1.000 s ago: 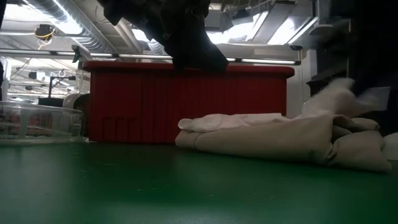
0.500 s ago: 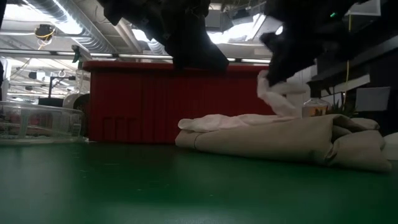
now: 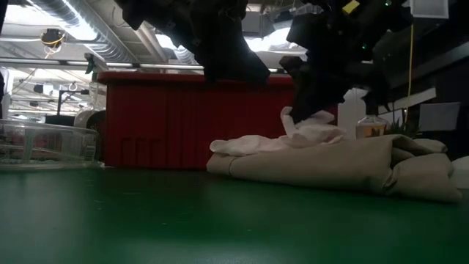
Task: Fold laundry
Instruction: Fold the white underwear
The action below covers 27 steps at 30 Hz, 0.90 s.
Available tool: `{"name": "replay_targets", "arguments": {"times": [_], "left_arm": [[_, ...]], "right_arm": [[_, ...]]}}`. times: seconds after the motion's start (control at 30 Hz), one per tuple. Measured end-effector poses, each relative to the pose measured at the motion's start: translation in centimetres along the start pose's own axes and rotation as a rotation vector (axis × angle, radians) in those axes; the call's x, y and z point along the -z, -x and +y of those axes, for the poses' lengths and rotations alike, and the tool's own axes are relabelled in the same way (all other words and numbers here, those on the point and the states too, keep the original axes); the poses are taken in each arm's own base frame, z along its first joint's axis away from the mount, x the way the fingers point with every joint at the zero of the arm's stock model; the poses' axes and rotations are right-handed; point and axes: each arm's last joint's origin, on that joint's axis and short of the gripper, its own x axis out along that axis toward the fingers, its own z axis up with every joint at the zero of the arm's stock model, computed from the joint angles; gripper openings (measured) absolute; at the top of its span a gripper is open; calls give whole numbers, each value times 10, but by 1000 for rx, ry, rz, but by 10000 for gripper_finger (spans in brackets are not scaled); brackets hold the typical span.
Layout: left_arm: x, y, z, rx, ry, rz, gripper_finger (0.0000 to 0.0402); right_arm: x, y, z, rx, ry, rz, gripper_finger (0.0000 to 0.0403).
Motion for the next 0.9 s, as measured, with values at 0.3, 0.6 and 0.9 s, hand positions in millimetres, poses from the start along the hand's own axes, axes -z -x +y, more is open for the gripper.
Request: {"name": "replay_targets", "arguments": {"times": [0.3, 0.6, 0.9], "left_arm": [[0, 0, 0, 0, 0, 1, 101], [0, 0, 0, 0, 0, 0, 101], [0, 0, 0, 0, 0, 1, 101]], "right_arm": [[-2, 0, -3, 66, 4, 3, 4], [-2, 0, -3, 76, 5, 7, 57], [-1, 1, -8, 249, -1, 71, 137]]}}
